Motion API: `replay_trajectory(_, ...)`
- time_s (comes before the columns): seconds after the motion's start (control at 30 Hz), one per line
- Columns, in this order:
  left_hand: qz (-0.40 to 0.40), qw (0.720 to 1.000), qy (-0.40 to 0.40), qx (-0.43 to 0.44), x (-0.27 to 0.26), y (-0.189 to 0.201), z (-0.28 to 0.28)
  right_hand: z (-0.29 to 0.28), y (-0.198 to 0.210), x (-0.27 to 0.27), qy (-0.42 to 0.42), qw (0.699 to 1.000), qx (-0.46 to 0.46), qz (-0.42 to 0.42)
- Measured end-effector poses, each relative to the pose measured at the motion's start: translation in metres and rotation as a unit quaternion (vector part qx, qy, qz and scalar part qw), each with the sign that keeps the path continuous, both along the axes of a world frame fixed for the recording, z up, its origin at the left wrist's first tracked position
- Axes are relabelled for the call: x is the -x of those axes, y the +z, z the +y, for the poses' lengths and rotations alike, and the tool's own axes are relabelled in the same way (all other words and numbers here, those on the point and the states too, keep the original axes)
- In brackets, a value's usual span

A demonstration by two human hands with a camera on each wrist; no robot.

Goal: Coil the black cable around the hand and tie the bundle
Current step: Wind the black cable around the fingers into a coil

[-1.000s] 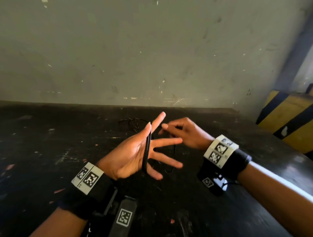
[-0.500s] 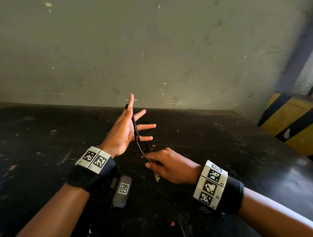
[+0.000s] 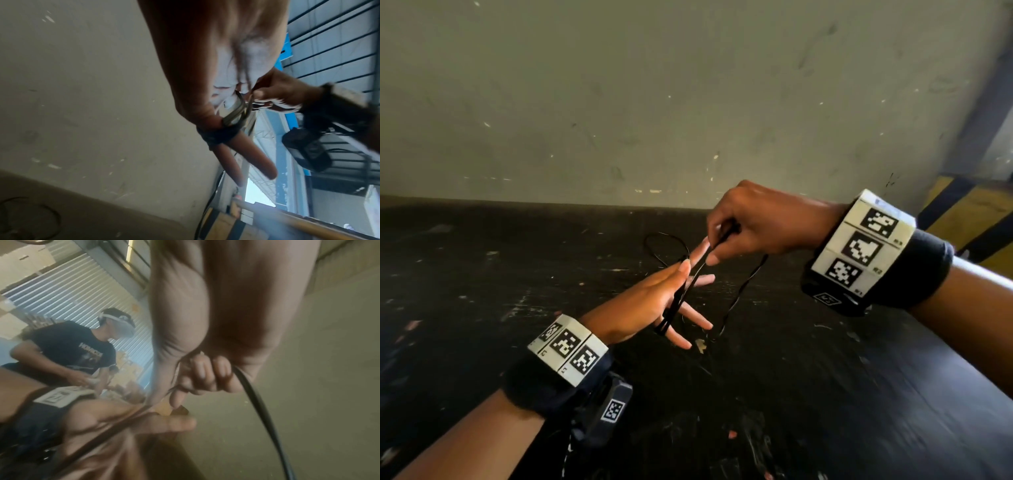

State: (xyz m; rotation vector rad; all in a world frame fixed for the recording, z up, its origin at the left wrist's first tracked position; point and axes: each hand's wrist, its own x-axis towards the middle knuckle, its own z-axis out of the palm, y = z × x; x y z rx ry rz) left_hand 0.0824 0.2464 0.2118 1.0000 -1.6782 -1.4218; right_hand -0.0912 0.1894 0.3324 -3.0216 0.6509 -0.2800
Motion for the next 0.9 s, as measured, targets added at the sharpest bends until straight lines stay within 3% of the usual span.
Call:
replay_trajectory(0.3,0.017,0.99,-0.119,-0.079,0.001,0.019,0.019,-0.015,0.02,0.006,-0.013,0.997,-0.041,-0.062)
replay_trajectory(0.4,0.075,0.979,-0.165,-0.096,-0.001,0.026,0.026,-0.026,0.0,0.01,-0.022,0.983,-0.141,-0.118)
replay_trajectory(0.5,0.171,0.967,-0.172,-0.077,-0.002,0.035,0.025,-0.032,-0.036,0.011,-0.038,0.969,-0.172,-0.175)
replay_trajectory(0.6,0.265,0.95,-0.157,-0.056,-0.004,0.041,0.013,-0.024,-0.074,0.002,-0.047,0.94,-0.232,-0.245)
replay_trajectory(0.7,0.322,0.94,-0.102,-0.038,-0.004,0.045,-0.002,-0.009,-0.106,-0.011,-0.048,0.917,-0.311,-0.244)
replay_trajectory(0.9,0.251,0.964,0.065,0.06,-0.017,0.048,-0.025,0.015,-0.134,-0.024,-0.041,0.946,-0.299,-0.121)
